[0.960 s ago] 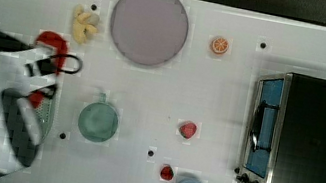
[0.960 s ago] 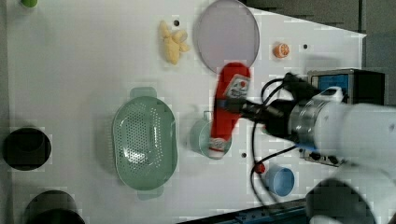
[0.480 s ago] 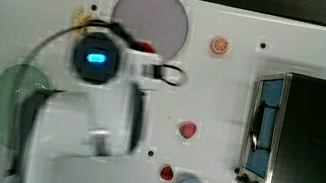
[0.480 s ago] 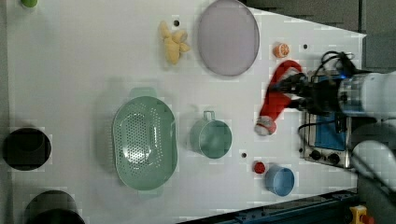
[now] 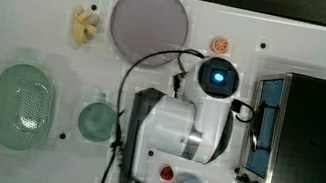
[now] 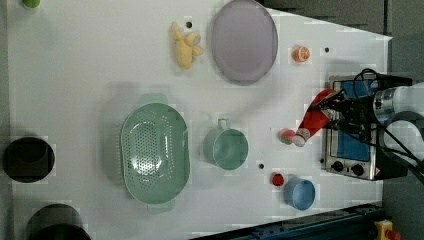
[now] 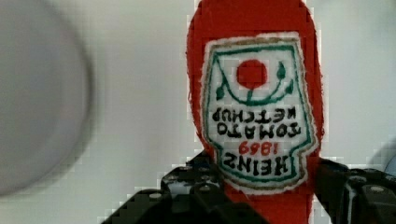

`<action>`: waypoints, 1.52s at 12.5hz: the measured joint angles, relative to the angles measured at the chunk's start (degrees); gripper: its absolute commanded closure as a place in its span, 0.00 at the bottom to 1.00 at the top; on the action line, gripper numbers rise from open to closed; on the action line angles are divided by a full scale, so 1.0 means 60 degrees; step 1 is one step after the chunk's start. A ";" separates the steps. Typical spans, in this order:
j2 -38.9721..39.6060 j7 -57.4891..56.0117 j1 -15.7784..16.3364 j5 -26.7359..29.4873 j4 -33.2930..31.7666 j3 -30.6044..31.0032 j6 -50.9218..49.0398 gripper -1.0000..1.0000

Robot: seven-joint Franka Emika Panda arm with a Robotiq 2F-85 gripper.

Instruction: Pick ketchup from strainer and place it on the table

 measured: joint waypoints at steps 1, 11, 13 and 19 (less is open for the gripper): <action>0.0199 -0.0056 -0.0057 0.0052 -0.0131 -0.0107 0.0131 0.40; 0.0311 -0.0188 0.0115 0.0033 -0.0690 0.0548 0.0093 0.00; -0.0333 -0.0188 0.0237 0.0069 0.0354 0.0646 -0.1352 0.00; -0.1656 -0.0165 0.0337 0.0028 0.4346 0.0868 -0.3844 0.00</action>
